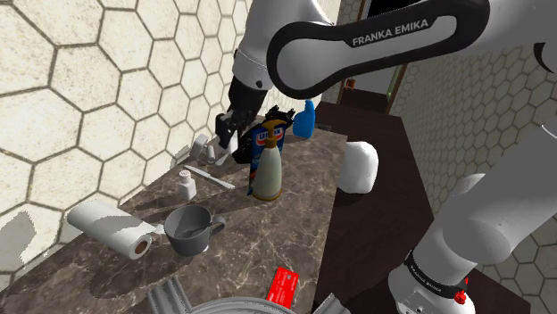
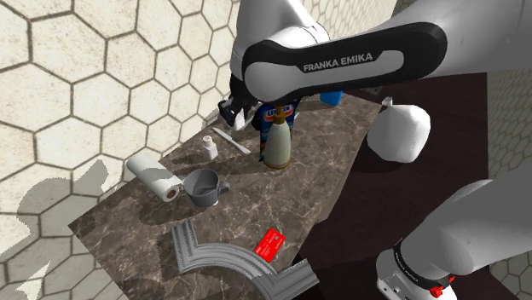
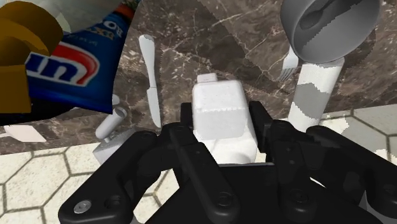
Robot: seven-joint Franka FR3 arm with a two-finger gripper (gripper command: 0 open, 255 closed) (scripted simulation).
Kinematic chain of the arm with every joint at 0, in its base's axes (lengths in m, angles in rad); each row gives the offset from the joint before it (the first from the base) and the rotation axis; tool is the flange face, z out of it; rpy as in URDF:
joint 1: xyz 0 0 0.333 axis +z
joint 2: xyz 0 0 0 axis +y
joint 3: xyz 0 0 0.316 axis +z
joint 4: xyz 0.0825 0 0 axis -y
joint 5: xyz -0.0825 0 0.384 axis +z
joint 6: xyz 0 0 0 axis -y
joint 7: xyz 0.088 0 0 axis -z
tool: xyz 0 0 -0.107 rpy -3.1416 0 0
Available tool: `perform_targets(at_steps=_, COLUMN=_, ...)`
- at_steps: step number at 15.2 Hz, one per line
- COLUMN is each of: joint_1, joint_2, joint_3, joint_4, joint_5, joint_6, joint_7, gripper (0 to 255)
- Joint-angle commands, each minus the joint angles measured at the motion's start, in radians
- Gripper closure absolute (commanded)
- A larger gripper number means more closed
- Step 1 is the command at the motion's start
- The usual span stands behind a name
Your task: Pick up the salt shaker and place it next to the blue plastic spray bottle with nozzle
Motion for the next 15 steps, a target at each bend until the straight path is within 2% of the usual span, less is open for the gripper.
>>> perform_targets(at_steps=1, joint_1=0.0, joint_2=-0.007, joint_3=-0.002, joint_4=0.023, joint_5=0.002, joint_6=-0.03, joint_7=-0.001, gripper=255)
perform_targets(at_steps=15, joint_1=-0.005, joint_2=-0.014, joint_3=-0.015, joint_4=0.205, joint_5=0.001, joint_6=-0.218, joint_7=-0.006, gripper=255)
